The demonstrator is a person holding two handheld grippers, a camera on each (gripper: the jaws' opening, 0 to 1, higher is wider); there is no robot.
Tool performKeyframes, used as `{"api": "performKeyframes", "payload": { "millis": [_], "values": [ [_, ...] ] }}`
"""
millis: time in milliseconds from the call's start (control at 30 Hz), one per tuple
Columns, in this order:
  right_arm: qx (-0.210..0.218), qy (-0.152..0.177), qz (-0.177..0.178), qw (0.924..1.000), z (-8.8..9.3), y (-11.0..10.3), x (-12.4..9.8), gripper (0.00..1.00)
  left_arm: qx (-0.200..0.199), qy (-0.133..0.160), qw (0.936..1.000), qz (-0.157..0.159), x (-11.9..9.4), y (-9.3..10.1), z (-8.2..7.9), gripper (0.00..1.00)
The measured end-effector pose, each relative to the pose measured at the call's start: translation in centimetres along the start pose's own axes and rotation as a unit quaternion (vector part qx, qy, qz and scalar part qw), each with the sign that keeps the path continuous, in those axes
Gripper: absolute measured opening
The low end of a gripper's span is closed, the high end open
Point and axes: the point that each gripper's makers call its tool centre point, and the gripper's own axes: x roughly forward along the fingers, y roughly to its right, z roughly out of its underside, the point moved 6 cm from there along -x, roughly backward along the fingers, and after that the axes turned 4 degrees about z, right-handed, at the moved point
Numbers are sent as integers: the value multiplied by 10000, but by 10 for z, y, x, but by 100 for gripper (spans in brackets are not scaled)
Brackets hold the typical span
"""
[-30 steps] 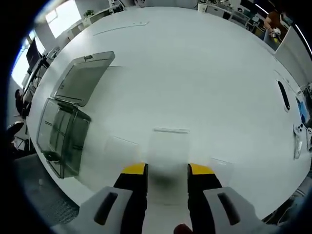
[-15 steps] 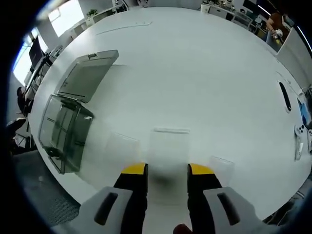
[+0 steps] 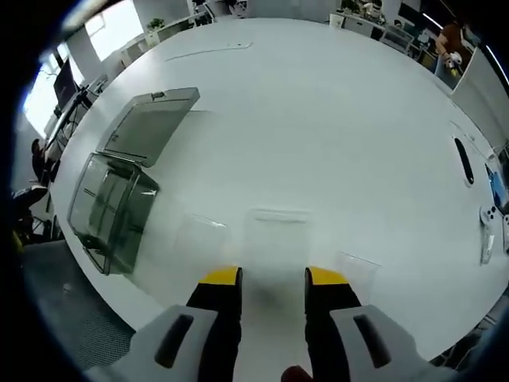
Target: Insert the divider into the dual guide fixture by aligning both edges with the guide slots and pushing it downward to the bottom, including one-sided entry, uneven engagement, binding, and posture correction.
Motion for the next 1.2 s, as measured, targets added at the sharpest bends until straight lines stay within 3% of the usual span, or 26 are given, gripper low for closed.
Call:
{"api": "performKeyframes", "payload": {
  "millis": [733,1200],
  "values": [
    [-261,632,-337,9971,-6,-11,-28,26,122,6,9990,441,14,19,-6,93],
    [-474,1061,-578,9915,-9,-35,-55,25,328,91,9951,926,28,42,-24,89]
  ]
}}
